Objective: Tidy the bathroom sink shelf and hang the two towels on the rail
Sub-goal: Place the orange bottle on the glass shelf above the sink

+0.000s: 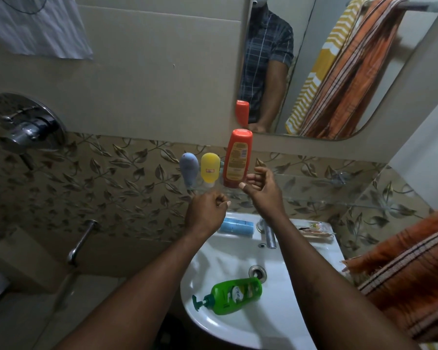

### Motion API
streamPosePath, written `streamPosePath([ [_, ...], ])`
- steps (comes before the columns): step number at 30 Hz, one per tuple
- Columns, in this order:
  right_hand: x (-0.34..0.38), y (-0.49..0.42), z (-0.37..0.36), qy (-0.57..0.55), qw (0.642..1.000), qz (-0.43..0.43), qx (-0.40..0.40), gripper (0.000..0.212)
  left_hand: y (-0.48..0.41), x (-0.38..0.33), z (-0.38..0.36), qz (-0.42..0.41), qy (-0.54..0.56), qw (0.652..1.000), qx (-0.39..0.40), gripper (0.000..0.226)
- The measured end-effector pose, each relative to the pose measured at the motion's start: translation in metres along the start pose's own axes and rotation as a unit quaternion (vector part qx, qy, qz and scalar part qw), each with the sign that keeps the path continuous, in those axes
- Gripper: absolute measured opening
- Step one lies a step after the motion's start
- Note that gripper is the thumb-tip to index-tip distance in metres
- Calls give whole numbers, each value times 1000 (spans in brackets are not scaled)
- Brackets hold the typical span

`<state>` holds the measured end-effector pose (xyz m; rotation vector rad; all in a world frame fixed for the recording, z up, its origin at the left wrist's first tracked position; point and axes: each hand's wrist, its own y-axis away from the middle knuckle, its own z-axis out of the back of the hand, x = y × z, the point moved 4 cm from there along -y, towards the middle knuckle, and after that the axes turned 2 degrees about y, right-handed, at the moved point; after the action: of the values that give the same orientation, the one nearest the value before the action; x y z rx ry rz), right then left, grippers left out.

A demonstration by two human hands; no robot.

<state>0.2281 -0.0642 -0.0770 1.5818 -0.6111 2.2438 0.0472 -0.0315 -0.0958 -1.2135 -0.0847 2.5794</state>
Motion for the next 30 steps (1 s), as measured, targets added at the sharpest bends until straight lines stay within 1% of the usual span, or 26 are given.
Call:
streamPosePath([
  [3, -15, 27, 6, -8, 999, -5, -51, 33, 7, 9, -10, -6, -24, 999, 26, 12],
  [5, -44, 53, -1, 30, 998, -24, -42, 21, 18, 24, -27, -6, -64, 994, 90, 10],
  [6, -64, 67, -8, 76, 997, -32, -9, 19, 27, 34, -39, -3, -101, 985, 142, 13],
  [7, -84, 81, -16, 146, 987, -43, 52, 18, 38, 47, -52, 5, -147, 967, 206, 19],
  [8, -104, 95, -25, 217, 966, -51, 133, 20, 50, 60, -63, 14, -192, 943, 272, 25],
  [9, -120, 110, -33, 276, 935, -62, 216, 24, 63, 75, -73, 19, -227, 916, 329, 32],
  [10, -135, 123, -39, 317, 903, -72, 281, 31, 76, 88, -82, 23, -249, 895, 370, 40],
  [11, -145, 135, -41, 344, 879, -80, 321, 38, 89, 99, -90, 33, -261, 881, 392, 49],
  [13, -162, 150, -40, 373, 856, -94, 345, 47, 114, 117, -100, 54, -279, 874, 395, 60],
  [16, -176, 166, -37, 392, 845, -91, 352, 46, 141, 126, -112, 40, -306, 881, 358, 58],
  [18, -184, 173, -35, 385, 843, -99, 361, 45, 149, 127, -118, 30, -317, 880, 351, 57],
  [20, -188, 178, -33, 386, 843, -101, 361, 44, 151, 126, -120, 31, -328, 878, 347, 48],
  [21, -190, 180, -32, 390, 841, -102, 360, 48, 151, 125, -121, 32, -330, 878, 344, 42],
  [23, -193, 182, -31, 404, 836, -98, 359, 63, 150, 119, -123, 17, -336, 880, 334, 33],
  [25, -193, 183, -27, 438, 825, -91, 345, 74, 147, 107, -122, -27, -354, 880, 315, 32],
  [27, -193, 179, -21, 471, 817, -82, 323, 76, 137, 87, -120, -88, -371, 874, 300, 33],
  [30, -194, 171, -18, 489, 809, -102, 310, 75, 119, 56, -119, -191, -390, 851, 296, 35],
])
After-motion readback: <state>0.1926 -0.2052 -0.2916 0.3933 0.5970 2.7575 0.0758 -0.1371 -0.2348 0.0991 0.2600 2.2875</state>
